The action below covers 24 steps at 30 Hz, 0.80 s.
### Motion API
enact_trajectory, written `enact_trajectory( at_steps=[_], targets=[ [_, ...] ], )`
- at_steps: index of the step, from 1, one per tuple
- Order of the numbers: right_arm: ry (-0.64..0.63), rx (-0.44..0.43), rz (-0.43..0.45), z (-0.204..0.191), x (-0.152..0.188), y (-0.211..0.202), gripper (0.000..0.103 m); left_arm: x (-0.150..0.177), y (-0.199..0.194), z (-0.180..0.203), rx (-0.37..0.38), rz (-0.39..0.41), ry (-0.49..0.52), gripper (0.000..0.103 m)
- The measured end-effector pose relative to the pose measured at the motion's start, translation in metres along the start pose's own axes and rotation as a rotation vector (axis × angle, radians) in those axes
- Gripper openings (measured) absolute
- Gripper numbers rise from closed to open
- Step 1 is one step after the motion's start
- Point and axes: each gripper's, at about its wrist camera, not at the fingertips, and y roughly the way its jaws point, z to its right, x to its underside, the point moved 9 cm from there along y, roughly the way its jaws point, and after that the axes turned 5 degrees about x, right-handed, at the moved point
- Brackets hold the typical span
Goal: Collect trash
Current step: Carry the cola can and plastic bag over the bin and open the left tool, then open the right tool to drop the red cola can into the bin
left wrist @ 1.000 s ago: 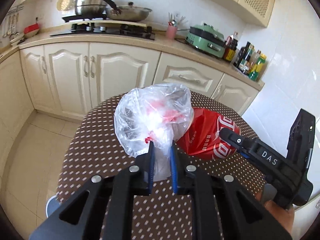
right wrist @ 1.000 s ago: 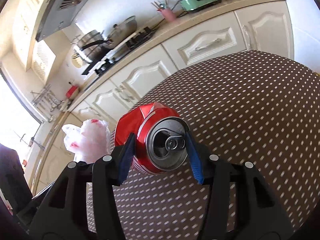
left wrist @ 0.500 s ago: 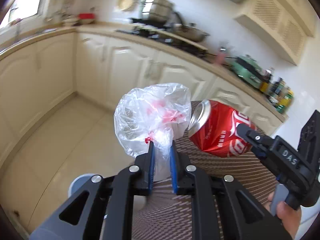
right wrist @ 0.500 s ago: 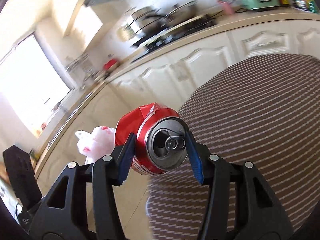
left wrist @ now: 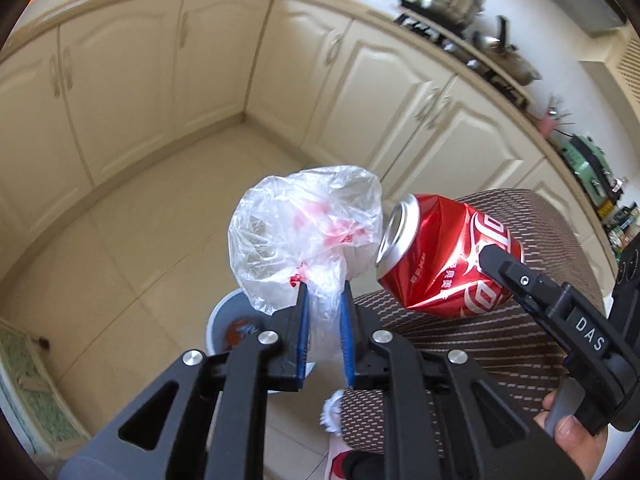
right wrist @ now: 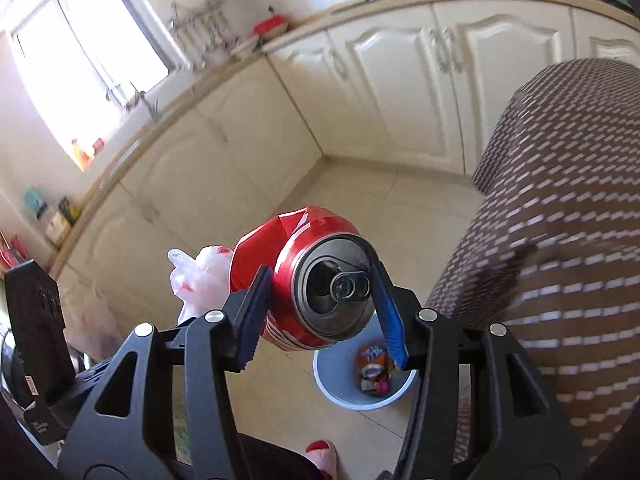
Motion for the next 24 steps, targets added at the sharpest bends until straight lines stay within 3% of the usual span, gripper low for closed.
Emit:
enact_trajectory(
  at_steps=[7, 11, 16, 24],
  targets=[
    [-0.038, 0.041, -0.082, -0.003, 0.023, 0.059, 0.05, 0.02, 0.058, -0.042, -0.041, -0.141, -0.056, 0.015],
    [-0.034, 0.061, -0.114, 0.004, 0.029, 0.082, 0.05, 0.025, 0.085, -0.051, -0.043, -0.196, -0.072, 0.023],
    [-0.018, 0.074, -0.142, 0.012, 0.033, 0.1, 0.05, 0.023, 0.109, -0.057, -0.043, -0.227, -0.106, 0.037],
    [-0.023, 0.081, -0.199, 0.019, 0.049, 0.124, 0.05, 0.034, 0.114, -0.074, -0.07, -0.245, -0.145, 0.041]
  ],
)
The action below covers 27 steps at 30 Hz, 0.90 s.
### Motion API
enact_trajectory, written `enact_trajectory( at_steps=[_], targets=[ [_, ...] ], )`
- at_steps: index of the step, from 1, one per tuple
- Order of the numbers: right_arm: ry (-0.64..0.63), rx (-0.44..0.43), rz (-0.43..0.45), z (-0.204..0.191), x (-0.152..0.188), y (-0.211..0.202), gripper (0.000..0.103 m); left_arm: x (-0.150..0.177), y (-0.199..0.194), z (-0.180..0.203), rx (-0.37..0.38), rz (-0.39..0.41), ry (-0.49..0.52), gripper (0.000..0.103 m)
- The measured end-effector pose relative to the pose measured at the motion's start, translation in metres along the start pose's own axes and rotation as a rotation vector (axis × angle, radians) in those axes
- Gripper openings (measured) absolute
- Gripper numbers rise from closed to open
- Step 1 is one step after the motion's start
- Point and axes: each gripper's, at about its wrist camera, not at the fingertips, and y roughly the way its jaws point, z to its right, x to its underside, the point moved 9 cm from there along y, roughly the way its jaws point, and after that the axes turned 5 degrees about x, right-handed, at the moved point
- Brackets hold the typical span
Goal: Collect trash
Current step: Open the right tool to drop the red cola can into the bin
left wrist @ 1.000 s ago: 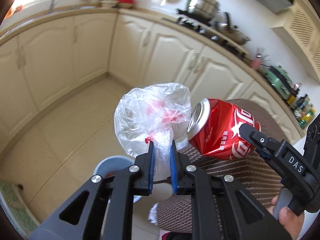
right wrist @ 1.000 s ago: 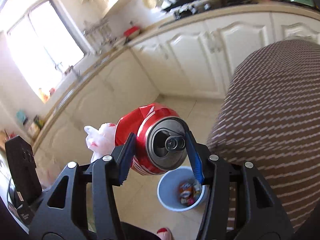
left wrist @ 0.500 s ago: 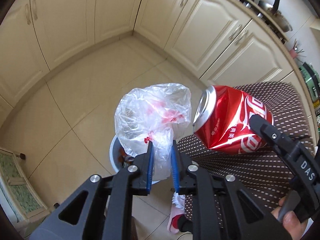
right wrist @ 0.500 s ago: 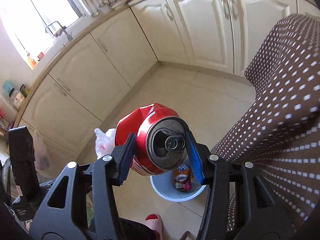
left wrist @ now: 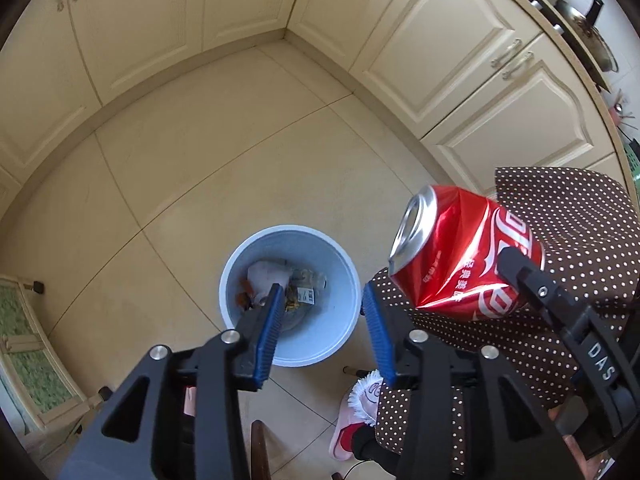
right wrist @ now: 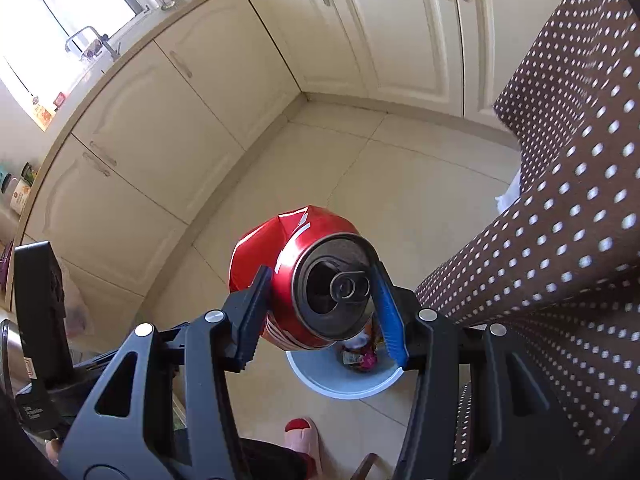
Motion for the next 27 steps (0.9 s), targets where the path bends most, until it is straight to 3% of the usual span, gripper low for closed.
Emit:
enact_trajectory(
  at_steps=[17, 27],
  targets=[
    [-0.04, 0.045, -0.126, -0.017, 0.034, 0.052, 0.051, 0.012, 0.017, -0.011, -0.045, -0.059, -0.02, 0.042],
    [-0.047, 0.052, -0.124, -0.015, 0.031, 0.046, 0.052, 0.007, 0.006, -0.002, -0.039, -0.039, 0.002, 0.042]
  ],
)
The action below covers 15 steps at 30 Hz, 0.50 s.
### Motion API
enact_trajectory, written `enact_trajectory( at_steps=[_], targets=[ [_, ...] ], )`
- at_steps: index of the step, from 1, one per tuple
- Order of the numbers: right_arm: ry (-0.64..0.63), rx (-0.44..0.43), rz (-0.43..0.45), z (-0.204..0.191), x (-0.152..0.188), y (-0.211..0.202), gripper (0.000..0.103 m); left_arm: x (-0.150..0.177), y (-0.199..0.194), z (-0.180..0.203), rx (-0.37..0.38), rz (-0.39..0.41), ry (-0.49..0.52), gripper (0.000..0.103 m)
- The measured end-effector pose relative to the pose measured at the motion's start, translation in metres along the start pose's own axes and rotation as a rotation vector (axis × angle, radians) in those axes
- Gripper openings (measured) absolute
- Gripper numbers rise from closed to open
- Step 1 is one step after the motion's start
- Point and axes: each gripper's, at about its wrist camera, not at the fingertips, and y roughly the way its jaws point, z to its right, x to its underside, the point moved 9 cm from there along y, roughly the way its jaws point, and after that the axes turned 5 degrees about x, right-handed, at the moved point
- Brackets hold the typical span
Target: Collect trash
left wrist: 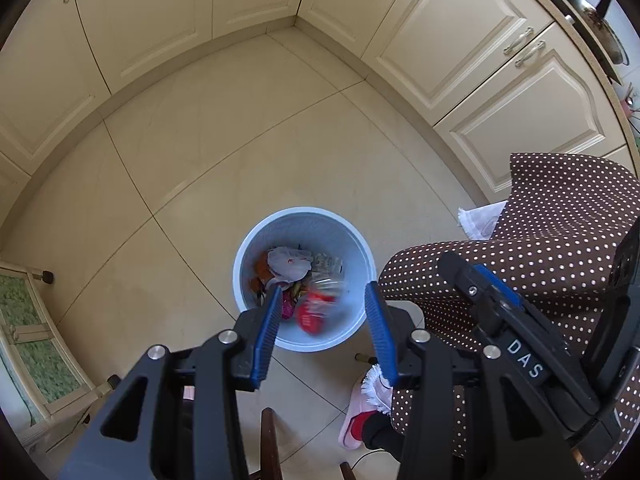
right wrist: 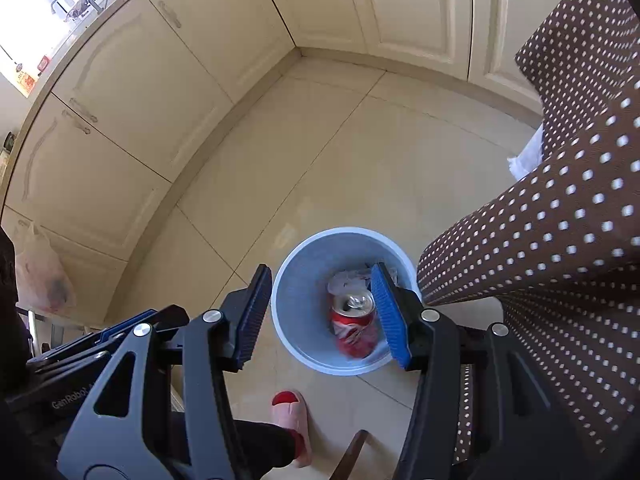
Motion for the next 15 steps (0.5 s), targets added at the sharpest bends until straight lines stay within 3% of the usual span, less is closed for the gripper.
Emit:
enact_trajectory(
  at_steps=[7, 15],
  targets=[
    [-0.053, 0.025, 0.103, 0.0, -0.005, -0.057, 0.052, 0.002, -0.046, 0.024, -0.024, 0.092, 0.061, 0.043],
    [-0.114, 0.067, 0.313, -0.006, 0.0, -0.177, 0.058, 0.025, -0.137, 0.078, -0.014, 0.264, 0.185, 0.052]
  ],
)
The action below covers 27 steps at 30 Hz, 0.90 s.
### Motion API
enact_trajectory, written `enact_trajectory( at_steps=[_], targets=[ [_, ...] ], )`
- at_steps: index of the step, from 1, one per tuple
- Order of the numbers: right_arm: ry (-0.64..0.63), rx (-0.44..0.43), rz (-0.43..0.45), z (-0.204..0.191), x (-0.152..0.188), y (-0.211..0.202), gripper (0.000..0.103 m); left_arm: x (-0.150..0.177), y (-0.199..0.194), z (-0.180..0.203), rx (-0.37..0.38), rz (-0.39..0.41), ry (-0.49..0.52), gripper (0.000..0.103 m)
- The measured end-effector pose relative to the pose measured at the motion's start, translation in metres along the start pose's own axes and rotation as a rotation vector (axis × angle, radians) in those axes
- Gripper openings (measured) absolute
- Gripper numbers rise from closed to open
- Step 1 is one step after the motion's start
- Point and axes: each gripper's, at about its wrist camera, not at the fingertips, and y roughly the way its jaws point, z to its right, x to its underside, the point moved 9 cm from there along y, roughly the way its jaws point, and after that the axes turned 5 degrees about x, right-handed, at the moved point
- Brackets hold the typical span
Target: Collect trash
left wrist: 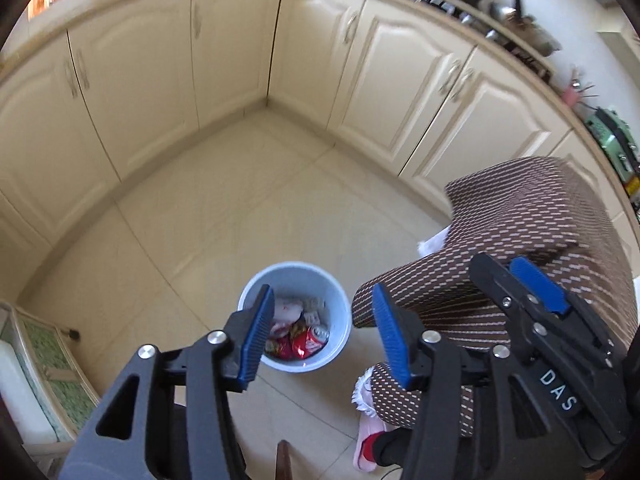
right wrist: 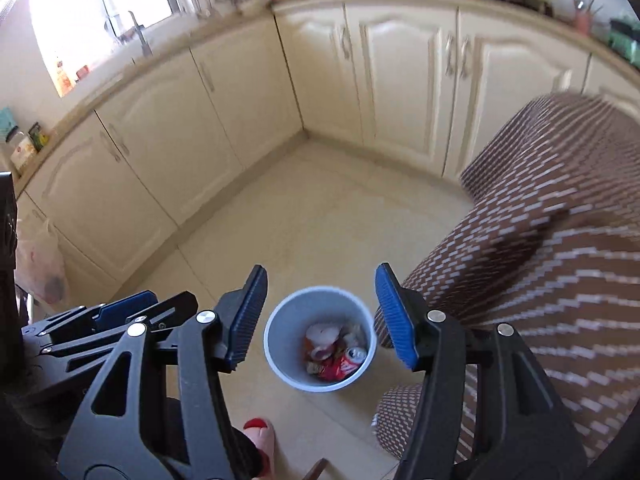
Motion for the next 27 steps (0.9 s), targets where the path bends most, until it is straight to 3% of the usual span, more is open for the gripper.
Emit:
enact_trajectory(
  at_steps=[4, 10, 15, 27],
  targets=[
    [0.002, 0.023, 0.1, 0.013, -0.005, -0.06, 0.06, 0.001, -0.052, 0.026, -0.004, 0.091, 0.046, 0.062],
    [0.027, 0.048, 0.232, 0.029, -0.006, -0.142, 0.066, 0.011, -0.131, 0.063, -0.02, 0.243, 0.125, 0.065],
    [0.041, 0.081, 0.338, 0.045, 0.005, -0.204, 0.069, 0.026, -0.186, 0.089, -0.027, 0.358, 0.158, 0.073],
    [0.023, 0.171, 0.526, 0.058, 0.036, -0.31, 0.074, 0.059, -0.262, 0.135, -0.004, 0.576, 0.219, 0.078]
  ],
)
